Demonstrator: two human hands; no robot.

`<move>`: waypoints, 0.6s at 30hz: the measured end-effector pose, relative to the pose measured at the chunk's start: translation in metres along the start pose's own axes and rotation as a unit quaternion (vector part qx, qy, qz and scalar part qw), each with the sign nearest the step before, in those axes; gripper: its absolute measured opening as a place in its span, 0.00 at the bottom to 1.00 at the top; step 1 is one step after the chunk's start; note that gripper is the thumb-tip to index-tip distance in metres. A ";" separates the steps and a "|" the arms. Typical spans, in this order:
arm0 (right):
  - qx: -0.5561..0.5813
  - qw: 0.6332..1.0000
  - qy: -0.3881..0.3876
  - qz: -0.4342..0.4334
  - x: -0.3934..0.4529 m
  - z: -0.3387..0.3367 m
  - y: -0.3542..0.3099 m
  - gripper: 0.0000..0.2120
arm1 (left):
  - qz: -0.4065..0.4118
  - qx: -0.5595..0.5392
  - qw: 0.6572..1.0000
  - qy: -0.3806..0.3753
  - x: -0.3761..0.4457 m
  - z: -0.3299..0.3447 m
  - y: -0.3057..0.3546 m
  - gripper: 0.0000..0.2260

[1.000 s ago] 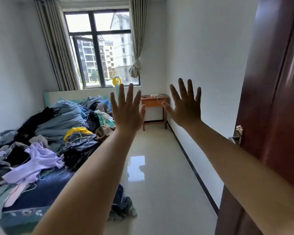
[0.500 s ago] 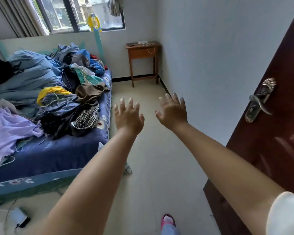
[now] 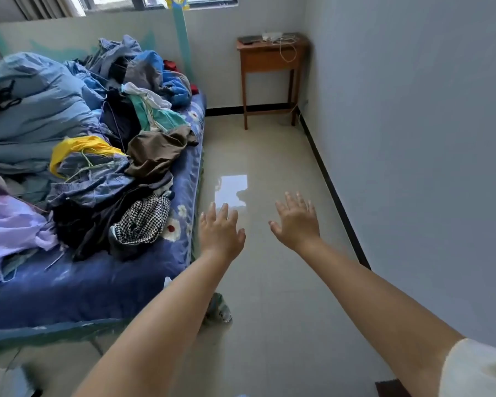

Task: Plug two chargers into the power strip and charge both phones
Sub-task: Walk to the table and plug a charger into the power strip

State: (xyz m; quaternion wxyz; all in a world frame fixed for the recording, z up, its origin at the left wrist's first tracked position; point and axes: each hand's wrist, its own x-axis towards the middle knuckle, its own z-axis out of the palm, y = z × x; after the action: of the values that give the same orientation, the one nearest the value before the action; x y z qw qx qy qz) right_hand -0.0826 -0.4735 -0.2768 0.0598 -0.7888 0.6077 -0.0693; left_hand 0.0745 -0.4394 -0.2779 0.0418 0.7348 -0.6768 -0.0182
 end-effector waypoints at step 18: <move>-0.006 0.996 0.050 0.075 0.460 -0.020 0.054 0.24 | 0.070 -0.009 0.997 0.038 0.496 -0.014 -0.037 0.20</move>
State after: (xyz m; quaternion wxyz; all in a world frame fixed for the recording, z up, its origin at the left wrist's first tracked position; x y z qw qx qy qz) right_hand -0.0221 -0.9324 -0.2499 0.0295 -0.7371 0.6675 -0.1008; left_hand 0.1537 -0.9296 -0.2519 0.0751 0.6850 -0.7246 0.0067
